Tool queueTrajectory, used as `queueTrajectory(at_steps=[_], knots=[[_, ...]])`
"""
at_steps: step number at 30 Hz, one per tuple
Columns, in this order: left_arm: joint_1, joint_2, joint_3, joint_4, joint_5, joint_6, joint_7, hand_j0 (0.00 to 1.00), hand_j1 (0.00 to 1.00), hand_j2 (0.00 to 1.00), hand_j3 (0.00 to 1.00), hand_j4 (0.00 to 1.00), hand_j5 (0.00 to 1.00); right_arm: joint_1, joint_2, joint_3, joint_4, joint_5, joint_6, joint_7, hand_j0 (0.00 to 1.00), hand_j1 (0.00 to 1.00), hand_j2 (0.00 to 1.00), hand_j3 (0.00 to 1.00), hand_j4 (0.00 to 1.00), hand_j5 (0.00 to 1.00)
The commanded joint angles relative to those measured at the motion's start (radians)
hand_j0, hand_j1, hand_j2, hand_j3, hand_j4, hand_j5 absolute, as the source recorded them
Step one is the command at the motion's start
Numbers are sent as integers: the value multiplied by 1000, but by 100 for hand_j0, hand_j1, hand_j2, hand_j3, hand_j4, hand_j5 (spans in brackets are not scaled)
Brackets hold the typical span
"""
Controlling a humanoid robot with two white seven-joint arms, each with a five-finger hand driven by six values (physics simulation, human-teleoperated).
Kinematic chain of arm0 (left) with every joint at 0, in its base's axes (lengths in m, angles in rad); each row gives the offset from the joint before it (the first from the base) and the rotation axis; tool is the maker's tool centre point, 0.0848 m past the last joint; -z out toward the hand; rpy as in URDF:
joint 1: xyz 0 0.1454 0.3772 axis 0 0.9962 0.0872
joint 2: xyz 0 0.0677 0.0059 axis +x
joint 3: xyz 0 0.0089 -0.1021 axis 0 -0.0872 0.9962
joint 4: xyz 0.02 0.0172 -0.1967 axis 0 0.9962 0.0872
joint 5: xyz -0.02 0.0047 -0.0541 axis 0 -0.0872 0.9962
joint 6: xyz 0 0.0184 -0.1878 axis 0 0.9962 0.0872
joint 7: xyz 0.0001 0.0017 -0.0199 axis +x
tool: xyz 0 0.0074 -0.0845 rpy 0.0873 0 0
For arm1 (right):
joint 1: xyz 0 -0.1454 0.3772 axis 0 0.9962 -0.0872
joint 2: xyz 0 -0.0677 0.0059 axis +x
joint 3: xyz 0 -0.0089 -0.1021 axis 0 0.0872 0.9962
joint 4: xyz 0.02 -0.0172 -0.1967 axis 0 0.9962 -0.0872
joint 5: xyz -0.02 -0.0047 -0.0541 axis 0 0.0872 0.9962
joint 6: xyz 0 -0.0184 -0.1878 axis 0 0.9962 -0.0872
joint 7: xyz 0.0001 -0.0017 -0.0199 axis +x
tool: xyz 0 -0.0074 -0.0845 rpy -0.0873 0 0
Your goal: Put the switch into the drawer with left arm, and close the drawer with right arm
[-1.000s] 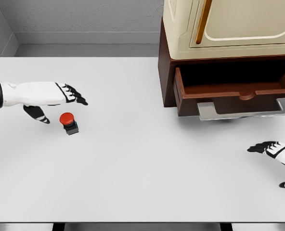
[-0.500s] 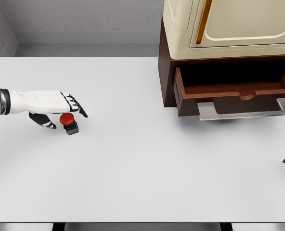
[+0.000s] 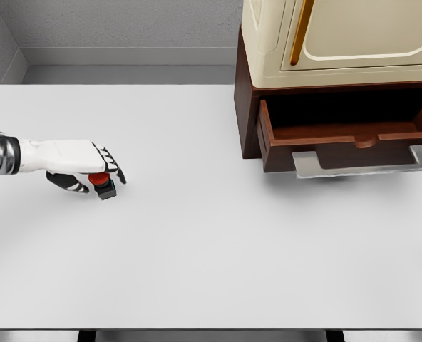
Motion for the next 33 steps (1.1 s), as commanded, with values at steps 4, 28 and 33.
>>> queueTrajectory(at_steps=[4, 28, 33], knots=[[0, 0, 0, 0, 4, 2, 0, 53, 53, 53, 53, 53, 53, -6, -1, 11, -2, -7, 3, 0, 42, 42, 42, 42, 42, 42], [-95, -66, 2, -135, 21, 2, 0, 36, 36, 36, 36, 36, 36, -6, -4, 12, -2, -7, 3, 0, 49, 49, 49, 49, 49, 49], [-141, -126, 3, -141, 73, 2, 0, 36, 36, 36, 36, 36, 36, -3, -4, 12, -2, -7, 3, 0, 49, 49, 49, 49, 49, 49]])
